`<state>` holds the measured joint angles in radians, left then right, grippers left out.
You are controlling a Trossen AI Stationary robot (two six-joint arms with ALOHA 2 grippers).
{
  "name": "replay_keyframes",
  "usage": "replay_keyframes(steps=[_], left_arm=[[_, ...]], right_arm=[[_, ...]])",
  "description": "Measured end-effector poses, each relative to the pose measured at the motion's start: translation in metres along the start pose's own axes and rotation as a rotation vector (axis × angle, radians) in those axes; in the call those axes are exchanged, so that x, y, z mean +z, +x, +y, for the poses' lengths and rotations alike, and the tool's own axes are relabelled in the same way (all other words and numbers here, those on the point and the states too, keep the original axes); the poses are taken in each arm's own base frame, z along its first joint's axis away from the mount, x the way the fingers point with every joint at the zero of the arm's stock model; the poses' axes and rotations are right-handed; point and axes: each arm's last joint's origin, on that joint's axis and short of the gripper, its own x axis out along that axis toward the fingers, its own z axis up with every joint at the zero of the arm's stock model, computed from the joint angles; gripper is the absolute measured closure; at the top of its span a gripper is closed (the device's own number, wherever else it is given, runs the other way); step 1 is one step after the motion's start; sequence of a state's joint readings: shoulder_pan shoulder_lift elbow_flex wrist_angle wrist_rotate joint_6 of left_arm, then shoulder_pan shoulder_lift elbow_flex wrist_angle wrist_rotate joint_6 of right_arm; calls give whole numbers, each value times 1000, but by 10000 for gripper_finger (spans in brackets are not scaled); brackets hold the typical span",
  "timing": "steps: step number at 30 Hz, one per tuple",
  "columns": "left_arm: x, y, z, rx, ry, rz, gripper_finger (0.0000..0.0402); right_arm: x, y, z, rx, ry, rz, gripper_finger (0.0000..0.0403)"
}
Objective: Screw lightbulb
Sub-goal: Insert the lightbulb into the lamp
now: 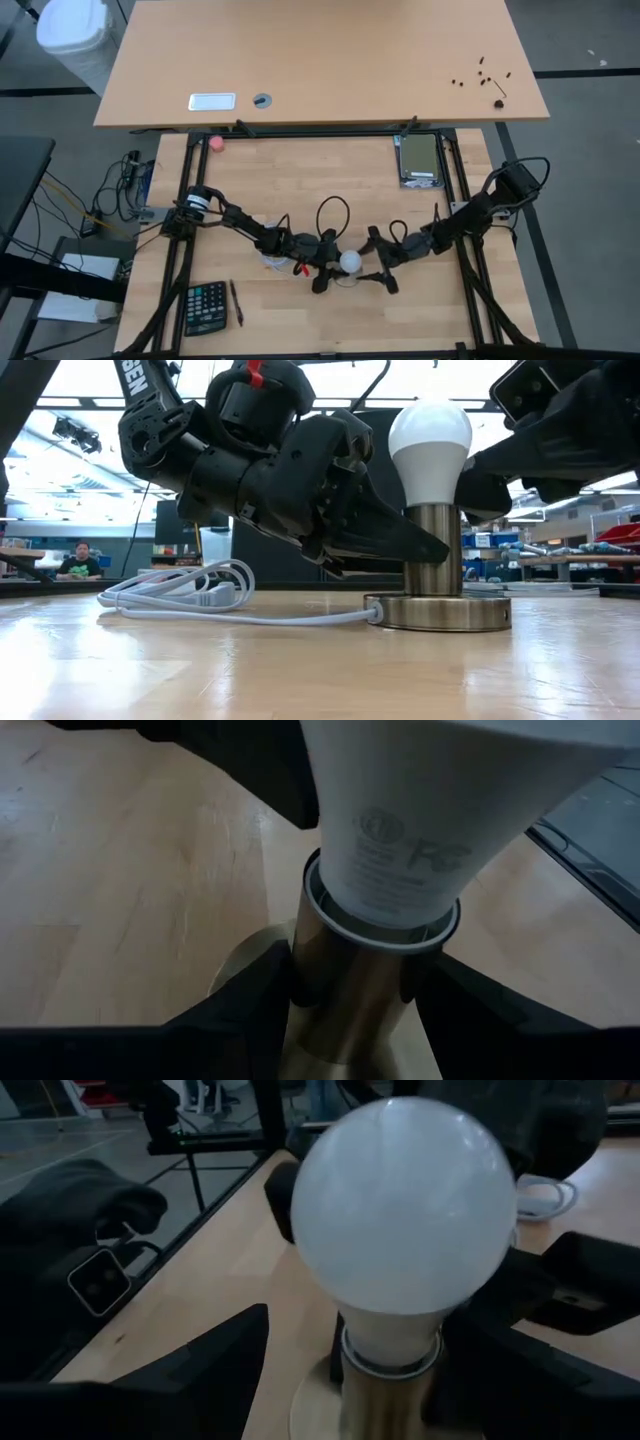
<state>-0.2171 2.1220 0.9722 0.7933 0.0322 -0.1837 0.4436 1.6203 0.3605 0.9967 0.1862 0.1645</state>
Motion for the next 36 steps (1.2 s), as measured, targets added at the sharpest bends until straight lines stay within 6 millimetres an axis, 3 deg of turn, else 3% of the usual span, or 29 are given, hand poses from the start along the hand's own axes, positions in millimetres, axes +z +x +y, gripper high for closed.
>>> replay_keyframes(steps=[7, 15, 20, 25, 28, 36], left_arm=[[0, 0, 0, 3, -1, 0, 203], [0, 0, 1, 24, -8, -3, 204], [0, 0, 1, 27, -6, -5, 204], [0, 0, 1, 26, -5, -4, 204], [0, 0, 1, 25, -5, -4, 204], [0, 0, 1, 23, -5, -3, 204]], right_arm=[[-3, -2, 9, 12, 25, 19, 93], [8, -14, 31, 113, 77, -3, 94], [8, -24, 37, 41, 100, 40, 94], [5, -29, 30, -207, 47, 56, 94], [4, -25, 19, -260, 36, 61, 94], [6, -7, 3, -120, 22, 0, 94]])
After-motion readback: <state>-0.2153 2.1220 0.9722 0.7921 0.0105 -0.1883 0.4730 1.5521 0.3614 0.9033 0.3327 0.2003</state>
